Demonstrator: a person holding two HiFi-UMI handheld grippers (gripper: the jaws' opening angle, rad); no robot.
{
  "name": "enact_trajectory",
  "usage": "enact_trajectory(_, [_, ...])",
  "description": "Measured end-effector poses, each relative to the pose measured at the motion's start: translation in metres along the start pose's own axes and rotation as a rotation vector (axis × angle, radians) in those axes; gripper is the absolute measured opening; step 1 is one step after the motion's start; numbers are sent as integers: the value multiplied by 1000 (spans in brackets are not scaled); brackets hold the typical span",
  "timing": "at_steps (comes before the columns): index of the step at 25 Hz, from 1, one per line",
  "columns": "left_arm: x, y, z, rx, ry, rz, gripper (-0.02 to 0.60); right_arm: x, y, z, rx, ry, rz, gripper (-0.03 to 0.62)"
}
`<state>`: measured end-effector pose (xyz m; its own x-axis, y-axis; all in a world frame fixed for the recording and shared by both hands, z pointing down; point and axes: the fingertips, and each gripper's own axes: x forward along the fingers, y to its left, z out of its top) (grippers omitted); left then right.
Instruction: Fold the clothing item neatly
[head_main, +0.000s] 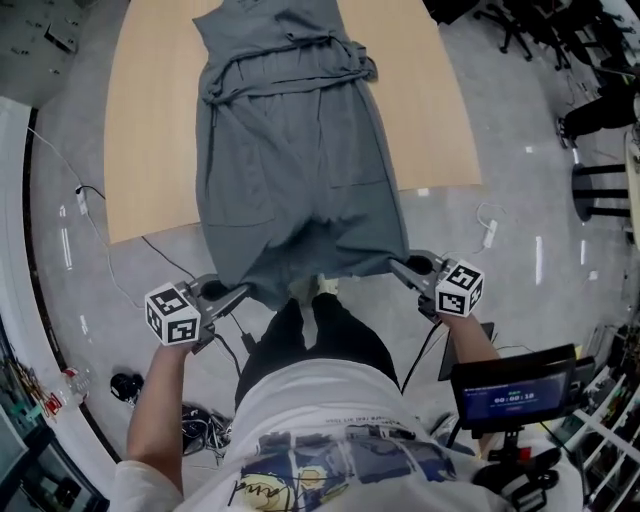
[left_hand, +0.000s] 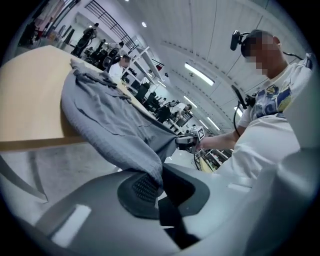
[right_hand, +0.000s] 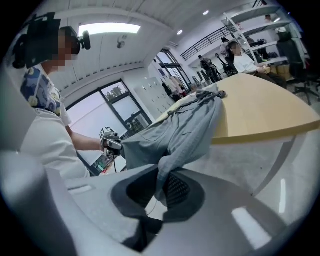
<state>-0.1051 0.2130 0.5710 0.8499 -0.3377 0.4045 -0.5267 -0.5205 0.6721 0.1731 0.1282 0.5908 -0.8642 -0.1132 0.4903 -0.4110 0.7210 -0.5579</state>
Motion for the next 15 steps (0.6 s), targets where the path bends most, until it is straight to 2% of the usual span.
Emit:
enact_trajectory(7, [-36,-78,60,98,-135,-127,11,-43,71,55,-46,-78,137,15])
enact_trajectory(11, [-57,-98,103,159,-228,-160,11,-55,90,103,-121,-146,176,15])
enact_trajectory(15, [-78,-109,150,232,-317,-175,11,-68,96,159,-202,-238,179,15])
